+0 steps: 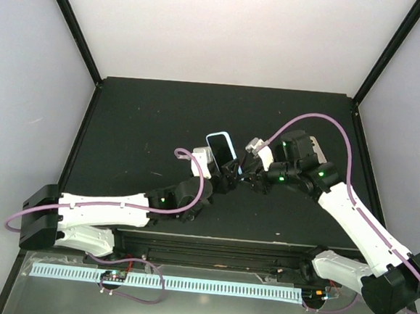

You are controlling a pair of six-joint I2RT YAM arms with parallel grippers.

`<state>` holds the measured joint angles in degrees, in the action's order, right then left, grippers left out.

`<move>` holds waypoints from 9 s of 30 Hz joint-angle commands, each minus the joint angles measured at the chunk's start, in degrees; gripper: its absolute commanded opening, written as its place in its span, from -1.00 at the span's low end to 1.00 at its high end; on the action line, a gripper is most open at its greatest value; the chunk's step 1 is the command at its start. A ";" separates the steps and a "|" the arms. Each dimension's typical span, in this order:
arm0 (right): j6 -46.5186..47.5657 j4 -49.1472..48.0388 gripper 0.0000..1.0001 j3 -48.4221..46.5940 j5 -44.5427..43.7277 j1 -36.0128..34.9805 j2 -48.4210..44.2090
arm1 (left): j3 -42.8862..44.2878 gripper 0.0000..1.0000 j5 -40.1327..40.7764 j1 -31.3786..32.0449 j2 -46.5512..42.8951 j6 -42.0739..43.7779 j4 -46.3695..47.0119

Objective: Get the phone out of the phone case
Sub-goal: Adjust the phone, then remove the phone case from the phone.

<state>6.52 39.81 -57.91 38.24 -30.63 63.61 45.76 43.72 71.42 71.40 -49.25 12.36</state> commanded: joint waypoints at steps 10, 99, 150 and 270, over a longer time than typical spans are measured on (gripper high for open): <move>-4.11 -3.42 -0.73 -1.04 0.62 -0.31 -0.90 | 5.40 0.93 6.11 1.11 1.36 1.20 0.93; 39.97 30.30 0.14 -3.03 12.94 -0.43 -8.97 | -11.74 -0.97 -95.88 -28.59 -23.52 23.49 8.65; 39.48 24.30 -0.71 -7.06 8.36 -11.18 -2.57 | -13.37 -0.97 -98.51 -28.70 -19.23 9.53 20.20; -31.55 -25.69 -0.97 25.53 -5.16 2.53 5.31 | -3.95 0.21 -9.93 6.63 -1.19 35.03 -23.09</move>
<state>-23.35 17.04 -30.79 32.23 -30.22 66.00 41.08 24.58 71.85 65.39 -23.86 -11.60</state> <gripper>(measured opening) 0.070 0.605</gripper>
